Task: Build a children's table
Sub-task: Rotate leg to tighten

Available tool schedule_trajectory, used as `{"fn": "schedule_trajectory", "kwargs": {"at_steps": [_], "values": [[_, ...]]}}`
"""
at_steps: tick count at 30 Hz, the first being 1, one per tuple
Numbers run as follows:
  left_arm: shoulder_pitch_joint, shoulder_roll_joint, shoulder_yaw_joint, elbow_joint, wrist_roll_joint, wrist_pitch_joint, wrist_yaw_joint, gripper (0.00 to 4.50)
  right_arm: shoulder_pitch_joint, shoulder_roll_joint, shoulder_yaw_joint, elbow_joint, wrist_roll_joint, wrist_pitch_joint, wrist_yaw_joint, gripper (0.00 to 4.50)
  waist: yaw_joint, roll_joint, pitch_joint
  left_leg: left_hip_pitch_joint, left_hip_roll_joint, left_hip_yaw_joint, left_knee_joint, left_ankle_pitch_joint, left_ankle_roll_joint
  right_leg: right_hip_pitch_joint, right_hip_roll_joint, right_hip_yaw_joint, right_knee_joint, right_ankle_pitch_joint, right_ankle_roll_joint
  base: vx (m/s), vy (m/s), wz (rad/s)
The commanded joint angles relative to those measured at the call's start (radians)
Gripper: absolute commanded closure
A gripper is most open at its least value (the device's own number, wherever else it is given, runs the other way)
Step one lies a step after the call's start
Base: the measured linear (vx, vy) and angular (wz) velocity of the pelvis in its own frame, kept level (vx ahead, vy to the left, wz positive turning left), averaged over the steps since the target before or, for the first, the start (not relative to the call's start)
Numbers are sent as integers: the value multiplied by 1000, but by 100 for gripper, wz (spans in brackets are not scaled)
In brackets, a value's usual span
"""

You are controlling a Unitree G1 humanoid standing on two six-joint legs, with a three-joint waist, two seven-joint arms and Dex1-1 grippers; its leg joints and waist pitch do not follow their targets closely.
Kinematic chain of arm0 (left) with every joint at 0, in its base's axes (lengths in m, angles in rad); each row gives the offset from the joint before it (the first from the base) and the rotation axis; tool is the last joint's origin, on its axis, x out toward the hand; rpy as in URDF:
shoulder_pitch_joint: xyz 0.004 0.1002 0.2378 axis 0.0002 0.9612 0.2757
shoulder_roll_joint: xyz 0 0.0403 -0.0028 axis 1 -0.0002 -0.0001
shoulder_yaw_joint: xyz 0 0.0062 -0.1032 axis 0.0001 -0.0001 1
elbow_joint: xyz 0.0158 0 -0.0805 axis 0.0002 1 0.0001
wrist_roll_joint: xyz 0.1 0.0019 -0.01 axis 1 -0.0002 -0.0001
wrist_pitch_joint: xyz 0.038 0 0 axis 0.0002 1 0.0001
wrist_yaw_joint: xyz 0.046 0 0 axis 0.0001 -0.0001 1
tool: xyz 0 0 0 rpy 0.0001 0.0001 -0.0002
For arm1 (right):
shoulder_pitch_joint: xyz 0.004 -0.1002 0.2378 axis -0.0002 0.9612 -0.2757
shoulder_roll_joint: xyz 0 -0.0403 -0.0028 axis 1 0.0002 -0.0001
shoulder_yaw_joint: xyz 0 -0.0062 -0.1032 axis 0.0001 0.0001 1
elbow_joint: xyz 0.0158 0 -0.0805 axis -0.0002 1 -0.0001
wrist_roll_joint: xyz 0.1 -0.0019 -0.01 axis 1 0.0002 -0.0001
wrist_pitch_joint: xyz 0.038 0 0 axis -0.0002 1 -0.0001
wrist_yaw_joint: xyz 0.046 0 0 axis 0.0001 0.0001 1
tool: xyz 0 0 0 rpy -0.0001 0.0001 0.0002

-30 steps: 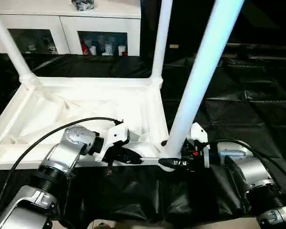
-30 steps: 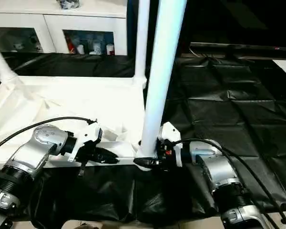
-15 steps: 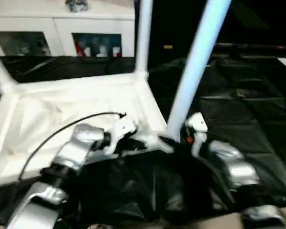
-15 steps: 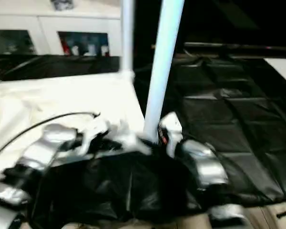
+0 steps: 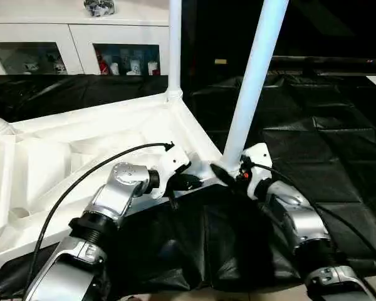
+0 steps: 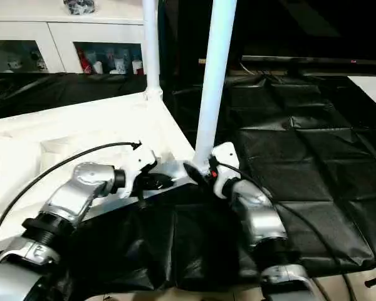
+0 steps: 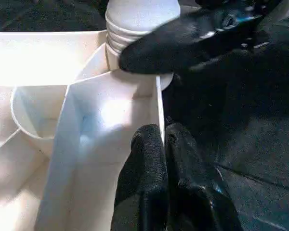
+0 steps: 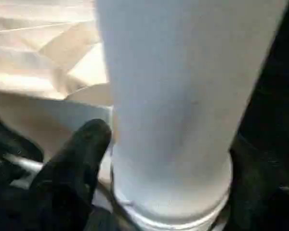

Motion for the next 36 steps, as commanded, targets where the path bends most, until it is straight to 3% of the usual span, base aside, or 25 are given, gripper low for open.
{"fn": "schedule_trajectory", "kwargs": {"at_steps": [1, 2, 4, 10, 15, 25, 30, 36], "values": [[14, -14, -47, -54, -49, -56, -86, 450, 8, 0, 137, -72, 21, 6, 204, 67, 7, -4, -60, 8, 24, -14, -72, -277, 41, 49, -41, 28, -75, -292, -194, 0, 0, 0], [25, 5, -52, -69, -59, -64, -126, 450, 13, -25, 143, -86, 31, 11, 256, 67, 4, -4, -58, 4, 25, -13, -72, -269, 52, 49, -39, 29, -73, -273, -201, 0, 0, 0], [34, 21, -56, -83, -69, -65, -158, 450, 16, -45, 146, -95, 40, 18, 297, 67, 6, -4, -58, 7, 26, -12, -71, -277, 53, 47, -40, 29, -74, -285, -205, 0, 0, 0], [50, 88, -61, -87, -75, -83, -266, 450, 38, -144, 158, -138, 72, 57, 478, 67, 18, -3, -54, 13, 32, -13, -76, -308, 36, 41, -40, 29, -76, -339, -200, 0, 0, 0], [62, 130, -59, -100, -98, -80, -352, 450, 46, -204, 171, -165, 84, 85, 573, 67, 27, -5, -55, 11, 32, -10, -75, -291, 37, 43, -40, 29, -71, -320, -205, 0, 0, 0], [66, 146, -62, -100, -94, -88, -362, 450, 67, -202, 181, -202, 94, 105, 592, 147, 31, -7, -55, 13, 32, -11, -75, -289, 26, 41, -43, 30, -72, -330, -202, 0, 0, 0], [49, 96, -38, -80, -86, -72, -258, 450, 83, -149, 163, -192, 84, 94, 487, 172, 34, -5, -54, 15, 32, -11, -77, -298, 17, 37, -44, 31, -75, -339, -197, 0, 0, 0], [7, 3, -8, -43, -49, -44, -64, 450, 34, 7, 93, -44, 9, 60, 107, 176, 9, -10, -52, 14, 23, -19, -78, -343, -13, 34, -46, 27, -90, -485, -143, 0, 0, 0]]}}
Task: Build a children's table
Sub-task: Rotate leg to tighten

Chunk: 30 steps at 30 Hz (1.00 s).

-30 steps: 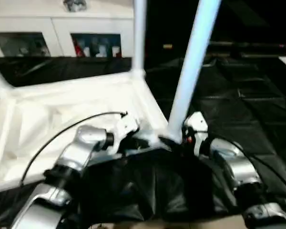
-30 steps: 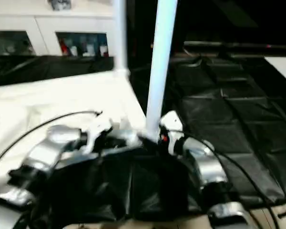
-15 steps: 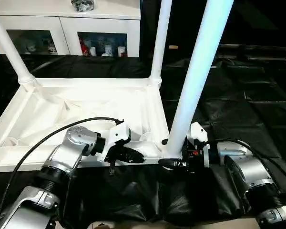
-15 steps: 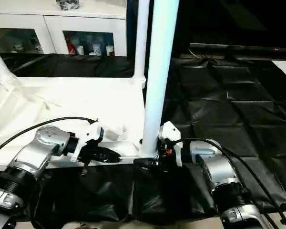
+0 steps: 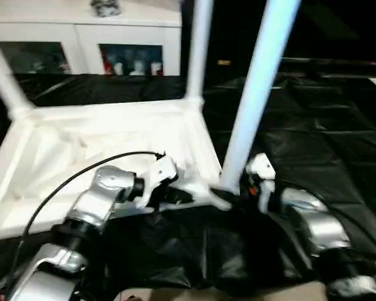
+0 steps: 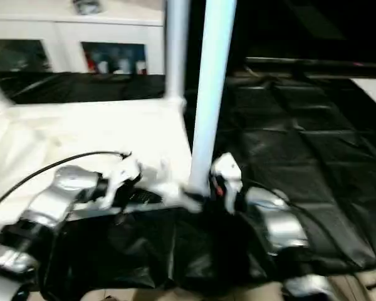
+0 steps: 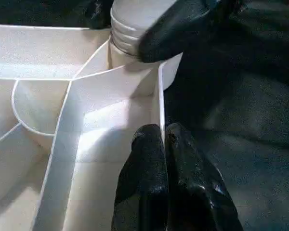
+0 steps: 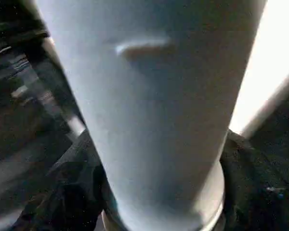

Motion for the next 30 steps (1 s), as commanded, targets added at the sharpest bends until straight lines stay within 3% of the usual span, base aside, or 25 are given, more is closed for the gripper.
{"fn": "schedule_trajectory", "kwargs": {"at_steps": [1, 6, 9, 10, 12, 16, 19, 26, 30], "values": [[-36, -74, -1, -4, -18, 0, 79, 450, -19, 73, 53, 48, -35, -8, -83, 176, -1, -7, -52, 13, 22, -20, -79, -342, -12, 33, -47, 28, -92, -489, -143, 0, 0, 0], [-55, -147, 13, 10, 8, 33, 222, 450, -75, 210, 18, 150, -50, -9, -309, 176, -18, 0, -51, 11, 22, -23, -81, -368, -14, 28, -44, 26, -97, -500, -135, 0, 0, 0], [-53, -168, 12, 2, 13, 43, 245, 450, -86, 248, 32, 162, -65, -38, -318, 176, -20, -1, -53, 11, 22, -22, -81, -362, -9, 28, -42, 27, -95, -473, -138, 0, 0, 0], [-44, -171, 5, -13, 12, 44, 234, 450, -85, 256, 55, 155, -84, -54, -300, 120, -20, -1, -53, 12, 21, -21, -80, -362, -5, 28, -41, 28, -95, -462, -140, 0, 0, 0], [-37, -167, -1, -24, 9, 43, 221, 450, -85, 257, 65, 154, -88, -61, -286, 107, -18, 0, -55, 7, 22, -19, -81, -342, 2, 32, -40, 29, -88, -410, -154, 0, 0, 0], [-12, -119, -5, -48, -1, 16, 156, 450, -81, 215, 89, 130, -81, -76, -194, 61, -18, 0, -57, 4, 23, -17, -80, -324, 16, 38, -40, 30, -83, -359, -174, 0, 0, 0], [-6, -103, -6, -56, -5, 11, 134, 450, -80, 202, 90, 122, -76, -81, -166, 61, -18, -1, -58, 4, 23, -16, -78, -305, 23, 40, -40, 31, -79, -327, -187, 0, 0, 0], [53, 64, 8, -147, -49, 20, -67, 450, -54, 83, 111, 37, -24, -84, 111, 61, -10, 3, -58, 6, 30, -13, -78, -264, 45, 44, -37, 30, -66, -240, -223, 0, 0, 0], [73, 117, 19, -176, -59, 32, -114, 450, -46, 53, 116, 16, -10, -67, 185, 61, -11, 6, -55, 12, 30, -11, -81, -288, 31, 39, -35, 31, -67, -245, -238, 0, 0, 0]]}}
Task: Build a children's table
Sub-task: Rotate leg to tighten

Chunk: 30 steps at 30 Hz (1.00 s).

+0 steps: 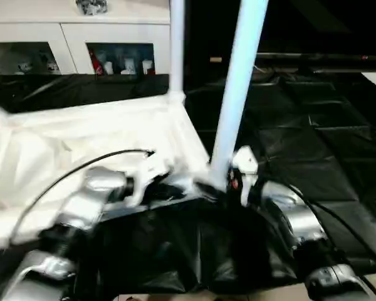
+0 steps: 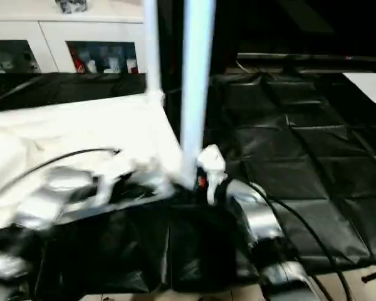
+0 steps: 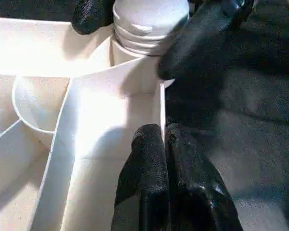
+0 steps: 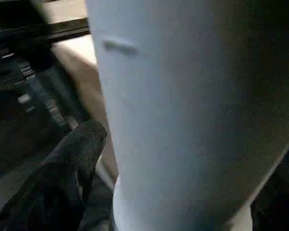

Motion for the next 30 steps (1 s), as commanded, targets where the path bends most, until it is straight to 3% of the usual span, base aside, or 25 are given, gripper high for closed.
{"fn": "schedule_trajectory", "kwargs": {"at_steps": [1, 2, 3, 5, 8, 9, 17, 23, 25, 26, 28, 30], "values": [[4, 3, -7, -53, -24, -5, -33, 450, 1, -1, 48, -36, 17, 22, 69, 61, 1, -6, -54, 13, 28, -10, -74, -295, 30, 43, -39, 32, -67, -263, -230, 0, 0, 0], [17, 32, -1, -69, -32, 3, -58, 450, 2, -14, 52, -41, 23, 30, 102, 61, 5, 0, -55, 15, 28, -13, -75, -304, 23, 44, -42, 32, -65, -284, -225, 0, 0, 0], [28, 59, 4, -85, -42, 13, -79, 450, 0, -25, 57, -42, 28, 39, 133, 61, 5, -8, -53, 14, 30, -12, -76, -307, 21, 44, -40, 32, -66, -290, -222, 0, 0, 0], [39, 90, 15, -95, -47, 19, -88, 450, -5, -40, 68, -38, 27, 43, 175, 61, 6, -2, -53, 14, 31, -13, -77, -306, 17, 42, -42, 33, -65, -296, -217, 0, 0, 0], [47, 113, 26, -99, -55, 23, -92, 450, -12, -48, 79, -28, 21, 42, 199, 61, 7, -10, -53, 14, 29, -11, -76, -298, 13, 42, -43, 34, -64, -283, -222, 0, 0, 0], [58, 138, 34, -110, -67, 33, -110, 450, -19, -50, 84, -16, 16, 38, 210, 86, 9, -9, -53, 15, 29, -11, -76, -293, 11, 42, -43, 34, -62, -281, -223, 0, 0, 0], [79, 164, 36, -143, -81, 53, -113, 450, -26, -48, 89, -7, 21, 41, 220, 140, 6, -13, -54, 15, 29, -11, -75, -266, 6, 45, -42, 34, -54, -223, -240, 0, 0, 0], [74, 125, 29, -143, -81, 58, -49, 450, -13, -13, 68, 12, 22, 26, 146, 175, 5, -12, -53, 17, 27, -10, -73, -268, 2, 44, -42, 36, -56, -224, -244, 0, 0, 0], [52, 79, 26, -113, -57, 58, 19, 450, -24, 33, 46, 64, -9, 7, 4, 177, 4, -13, -52, 16, 27, -11, -74, -281, -4, 44, -43, 36, -58, -250, -236, 0, 0, 0], [32, 38, 20, -92, -38, 66, 78, 450, -38, 74, 26, 112, -33, 1, -127, 177, 2, -6, -49, 18, 24, -13, -75, -307, -23, 41, -44, 36, -64, -300, -223, 0, 0, 0], [15, 6, 15, -73, -22, 68, 124, 450, -51, 102, 11, 149, -46, 7, -215, 178, -4, -11, -48, 21, 22, -17, -78, -332, -44, 39, -43, 34, -70, -371, -200, 0, 0, 0], [-16, -67, 3, -39, 8, 80, 230, 450, -76, 162, -10, 208, -54, 7, -352, 178, -3, 0, -48, 23, 22, -21, -78, -361, -53, 37, -46, 33, -76, -417, -178, 0, 0, 0]]}}
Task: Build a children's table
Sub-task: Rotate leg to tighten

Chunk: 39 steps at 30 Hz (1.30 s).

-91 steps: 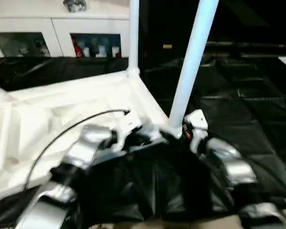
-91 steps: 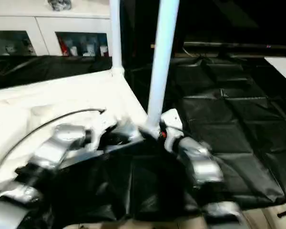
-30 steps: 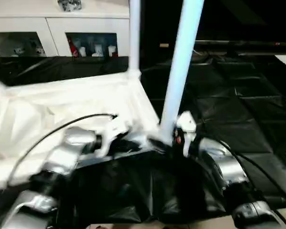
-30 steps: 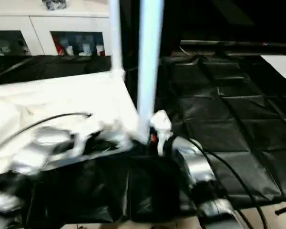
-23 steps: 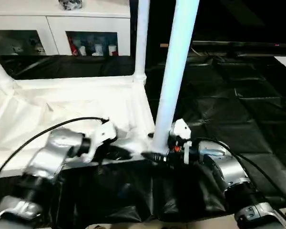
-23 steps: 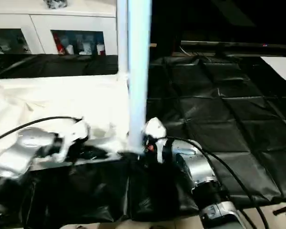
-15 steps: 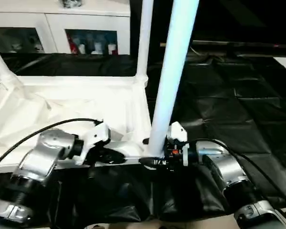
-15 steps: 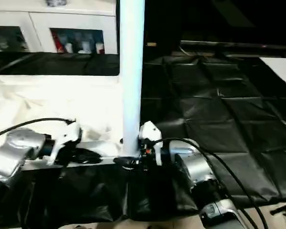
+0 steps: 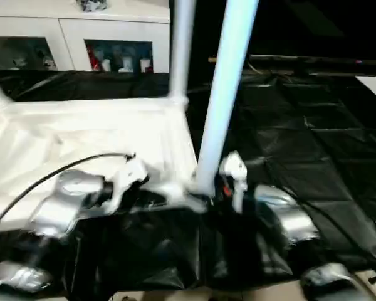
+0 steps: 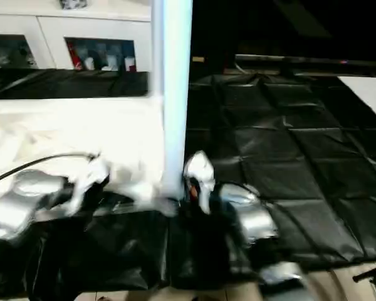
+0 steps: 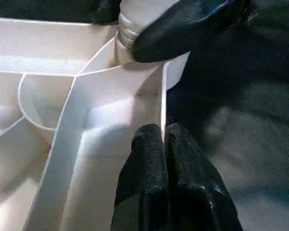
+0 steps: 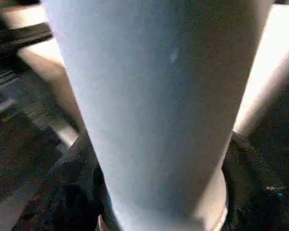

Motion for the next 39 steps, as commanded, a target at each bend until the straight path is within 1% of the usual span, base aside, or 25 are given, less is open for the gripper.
{"fn": "schedule_trajectory", "kwargs": {"at_steps": [1, 2, 3, 4, 5, 6, 7, 8, 9, 10, 12, 14, 16, 18, 20, 22, 24, 25, 26, 29, 31, 33, 34, 36, 39], "values": [[-42, -86, -30, 7, 12, 13, 103, 450, -4, 75, 29, 71, -38, 19, -116, 178, 1, 22, -55, 23, 22, -18, -76, -395, -47, 28, -44, 33, -86, -444, -167, 0, 0, 0], [-47, -104, -35, 12, 18, 18, 123, 450, -8, 92, 32, 72, -42, 23, -136, 178, 4, 20, -56, 26, 21, -19, -75, -401, -46, 27, -44, 32, -89, -455, -161, 0, 0, 0], [-50, -113, -39, 13, 19, 21, 134, 450, -9, 103, 36, 74, -47, 23, -147, 178, 5, 19, -56, 21, 20, -20, -76, -399, -40, 31, -43, 32, -88, -457, -154, 0, 0, 0], [-51, -120, -43, 13, 22, 24, 146, 450, -10, 111, 38, 73, -50, 27, -158, 178, 6, 18, -56, 19, 20, -21, -77, -398, -37, 31, -44, 31, -89, -461, -149, 0, 0, 0], [-46, -135, -53, 2, 22, 29, 145, 450, -9, 125, 58, 72, -68, 8, -149, 178, 6, 21, -55, 21, 20, -21, -77, -412, -32, 28, -42, 31, -91, -468, -145, 0, 0, 0], [-42, -144, -60, -6, 22, 33, 143, 450, -8, 134, 73, 71, -80, -6, -141, 178, 5, 20, -56, 17, 19, -23, -78, -414, -31, 32, -42, 29, -90, -469, -141, 0, 0, 0], [-37, -151, -66, -15, 22, 35, 140, 450, -5, 139, 87, 68, -89, -16, -130, 143, 6, 19, -57, 18, 20, -22, -78, -412, -30, 31, -42, 29, -91, -468, -140, 0, 0, 0], [-33, -158, -70, -21, 22, 34, 133, 450, -4, 145, 95, 73, -96, -29, -123, 122, 7, 17, -56, 19, 20, -22, -78, -414, -27, 29, -42, 30, -92, -468, -140, 0, 0, 0], [-28, -159, -72, -28, 21, 33, 128, 450, -5, 148, 93, 79, -90, -32, -116, 106, 7, 15, -56, 16, 20, -23, -78, -412, -25, 31, -43, 29, -91, -472, -139, 0, 0, 0], [-26, -156, -70, -30, 21, 28, 125, 450, -4, 143, 96, 77, -90, -42, -104, 106, 7, 17, -56, 17, 21, -23, -79, -411, -24, 30, -44, 30, -91, -471, -140, 0, 0, 0], [-19, -142, -69, -35, 19, 18, 109, 450, -2, 125, 105, 66, -91, -59, -77, 81, 6, 17, -57, 15, 22, -24, -80, -407, -22, 31, -42, 30, -88, -448, -145, 0, 0, 0], [-14, -125, -72, -38, 17, 6, 90, 450, 0, 111, 104, 54, -81, -59, -47, 81, 6, 18, -58, 14, 22, -23, -81, -403, -19, 32, -41, 31, -85, -419, -153, 0, 0, 0], [-2, -92, -77, -47, 6, -11, 41, 450, 5, 78, 103, 24, -60, -57, 38, 81, 7, 17, -59, 13, 22, -22, -80, -394, -11, 35, -41, 31, -83, -395, -162, 0, 0, 0], [5, -68, -80, -54, -1, -30, -1, 450, 10, 50, 103, -1, -47, -48, 118, 81, 7, 17, -62, 6, 22, -21, -81, -364, 0, 44, -40, 32, -76, -346, -171, 0, 0, 0], [10, -41, -79, -59, -10, -41, -46, 450, 12, 15, 101, -25, -28, -35, 196, 81, 8, 18, -64, 9, 24, -16, -77, -322, 15, 43, -39, 34, -69, -266, -203, 0, 0, 0], [11, -18, -79, -61, -19, -49, -86, 450, 13, -17, 106, -46, -9, -20, 261, 81, 10, 17, -66, 9, 23, -15, -74, -299, 22, 48, -39, 33, -64, -236, -218, 0, 0, 0], [11, 0, -78, -58, -22, -59, -115, 450, 15, -44, 112, -58, -4, -16, 311, 81, 13, 22, -68, 10, 24, -13, -71, -266, 30, 48, -38, 33, -57, -175, -242, 0, 0, 0], [10, 6, -77, -55, -23, -64, -124, 450, 17, -55, 115, -62, -5, -18, 330, 81, 14, 22, -69, 12, 25, -12, -70, -262, 31, 47, -37, 32, -56, -164, -247, 0, 0, 0], [6, 16, -72, -43, -24, -78, -140, 450, 21, -79, 120, -73, -6, -18, 372, 81, 17, 21, -66, 11, 26, -10, -71, -264, 34, 49, -36, 31, -57, -164, -253, 0, 0, 0], [-7, 27, -65, -17, -23, -94, -161, 450, 26, -111, 123, -90, -3, -4, 426, 81, 24, 24, -63, 14, 27, -9, -73, -292, 24, 47, -36, 32, -61, -210, -242, 0, 0, 0], [-16, 36, -65, -1, -23, -104, -177, 450, 29, -130, 122, -103, 3, 12, 457, 81, 31, 22, -62, 15, 29, -10, -74, -309, 15, 47, -37, 32, -62, -244, -233, 0, 0, 0], [-25, 42, -65, 12, -32, -105, -194, 450, 30, -144, 120, -112, 9, 21, 477, 112, 36, 23, -61, 18, 29, -10, -74, -330, 3, 43, -39, 33, -66, -279, -224, 0, 0, 0], [-29, 46, -66, 16, -38, -102, -209, 450, 29, -148, 119, -113, 11, 24, 482, 112, 38, 23, -61, 18, 28, -10, -75, -332, 0, 42, -39, 32, -67, -292, -219, 0, 0, 0], [-34, 52, -71, 20, -41, -102, -227, 450, 25, -149, 118, -110, 14, 27, 485, 117, 38, 22, -62, 17, 28, -12, -76, -330, -4, 43, -40, 33, -67, -299, -216, 0, 0, 0], [-36, 52, -71, 32, -37, -107, -236, 450, 23, -144, 116, -108, 17, 26, 480, 153, 38, 24, -63, 16, 28, -13, -75, -319, -7, 44, -40, 32, -65, -276, -221, 0, 0, 0]]}}
